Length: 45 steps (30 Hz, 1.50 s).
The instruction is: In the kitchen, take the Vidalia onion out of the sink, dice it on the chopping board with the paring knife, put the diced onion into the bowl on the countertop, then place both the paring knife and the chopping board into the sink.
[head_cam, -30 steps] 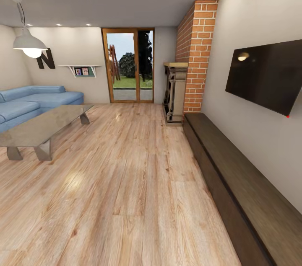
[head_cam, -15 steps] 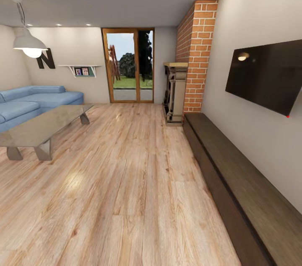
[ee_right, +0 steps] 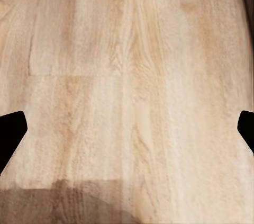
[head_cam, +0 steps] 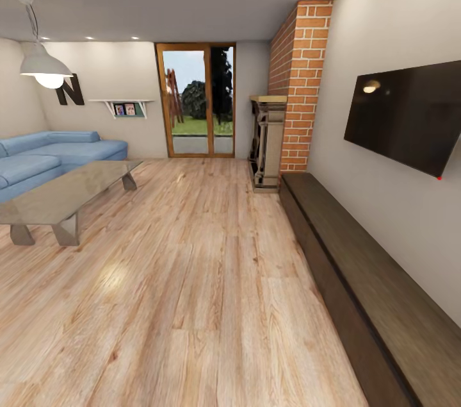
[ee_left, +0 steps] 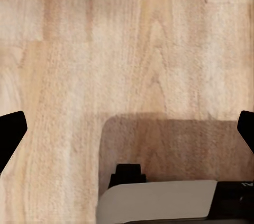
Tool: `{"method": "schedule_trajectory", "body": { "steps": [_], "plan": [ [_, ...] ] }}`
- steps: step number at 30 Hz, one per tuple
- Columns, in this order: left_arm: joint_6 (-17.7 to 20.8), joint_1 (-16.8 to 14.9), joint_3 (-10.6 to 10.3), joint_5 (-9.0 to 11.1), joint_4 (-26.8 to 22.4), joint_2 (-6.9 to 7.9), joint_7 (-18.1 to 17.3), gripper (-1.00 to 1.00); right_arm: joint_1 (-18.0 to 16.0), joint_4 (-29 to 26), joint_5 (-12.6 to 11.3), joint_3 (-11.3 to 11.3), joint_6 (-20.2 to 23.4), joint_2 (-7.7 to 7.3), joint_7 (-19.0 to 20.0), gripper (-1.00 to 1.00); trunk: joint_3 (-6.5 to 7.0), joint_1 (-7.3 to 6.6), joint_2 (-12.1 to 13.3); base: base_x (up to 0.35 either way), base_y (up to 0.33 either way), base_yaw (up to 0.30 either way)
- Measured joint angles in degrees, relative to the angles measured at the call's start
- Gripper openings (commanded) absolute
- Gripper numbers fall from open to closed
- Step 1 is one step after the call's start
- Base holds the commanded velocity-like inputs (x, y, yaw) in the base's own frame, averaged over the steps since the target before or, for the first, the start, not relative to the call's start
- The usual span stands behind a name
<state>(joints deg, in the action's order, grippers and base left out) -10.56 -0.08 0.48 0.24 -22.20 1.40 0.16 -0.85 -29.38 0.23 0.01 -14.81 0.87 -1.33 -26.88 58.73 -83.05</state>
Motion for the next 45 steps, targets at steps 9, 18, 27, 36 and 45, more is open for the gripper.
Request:
{"method": "schedule_trajectory", "body": {
  "steps": [9, 18, 27, 36, 45],
  "plan": [
    [-1.95, 0.0, -0.02, 0.0, -0.83, 0.2, 0.01, 1.0, 0.0, -1.18, -0.04, 0.1, -0.82, 0.38, -0.94, 1.0, 0.0, 0.0, 0.0, 0.0, 0.0, 0.0],
    [-7.65, 0.0, 0.11, 0.94, 1.02, 0.7, 0.1, 1.0, 0.0, -0.48, -0.07, 0.2, -3.38, 0.44, -0.84, 1.0, 0.0, 0.0, 0.0, 0.0, 0.0, 0.0],
    [-8.03, 0.0, 0.13, 1.41, 2.19, 0.96, 0.08, 1.0, 0.0, -0.37, -0.07, 0.22, -3.66, 0.44, -0.83, 1.0, 0.0, 0.0, 0.0, 0.0, 0.0, 0.0],
    [-8.07, 0.02, 0.15, 1.44, 2.34, 0.96, 0.08, 1.0, 0.0, -0.35, -0.07, 0.22, -3.69, 0.43, -0.82, 1.0, 0.0, 0.02, 0.01, -0.072, 0.0, 0.0],
    [-8.1, 0.03, 0.06, 1.44, 2.35, 0.97, 0.08, 1.0, 0.01, -0.37, -0.21, 0.11, -3.65, 0.38, -0.85, 1.0, 0.01, 0.0, 0.0, -0.102, 0.0, -0.058]
  ]
}}
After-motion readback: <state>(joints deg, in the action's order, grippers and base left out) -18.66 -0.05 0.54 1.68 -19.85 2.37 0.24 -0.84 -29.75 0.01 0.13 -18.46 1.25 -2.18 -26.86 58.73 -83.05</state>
